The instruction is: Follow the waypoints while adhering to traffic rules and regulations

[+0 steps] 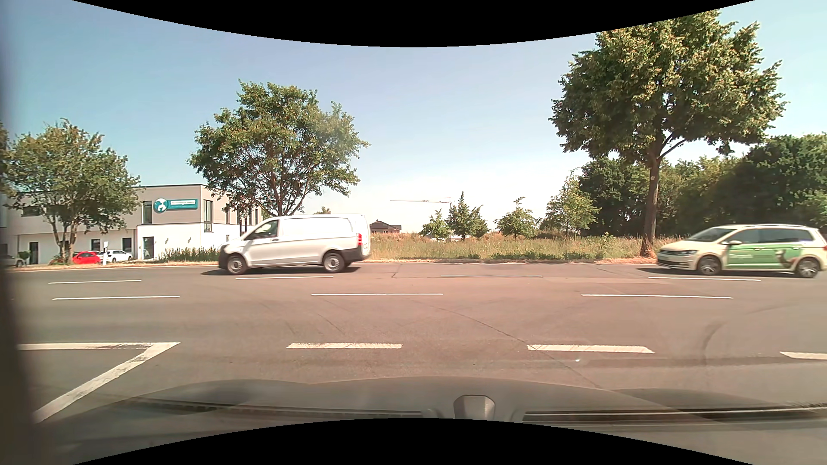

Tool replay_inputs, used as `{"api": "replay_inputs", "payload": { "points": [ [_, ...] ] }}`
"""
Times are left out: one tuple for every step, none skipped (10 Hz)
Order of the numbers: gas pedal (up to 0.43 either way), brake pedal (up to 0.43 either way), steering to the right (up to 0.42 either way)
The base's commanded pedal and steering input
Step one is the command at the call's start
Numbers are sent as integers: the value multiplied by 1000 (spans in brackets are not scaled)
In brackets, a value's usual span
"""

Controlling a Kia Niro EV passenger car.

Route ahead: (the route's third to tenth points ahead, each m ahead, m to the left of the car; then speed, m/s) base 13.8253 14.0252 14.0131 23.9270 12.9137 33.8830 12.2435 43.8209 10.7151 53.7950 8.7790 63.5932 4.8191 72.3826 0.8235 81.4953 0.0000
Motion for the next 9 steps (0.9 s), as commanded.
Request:
{"api": "replay_inputs", "payload": {
  "points": [
    [0,384,17],
    [0,384,17],
    [0,360,17],
    [0,317,17],
    [0,317,17],
    [0,317,17],
    [0,348,17],
    [0,360,17],
    [0,366,17]
  ]
}}
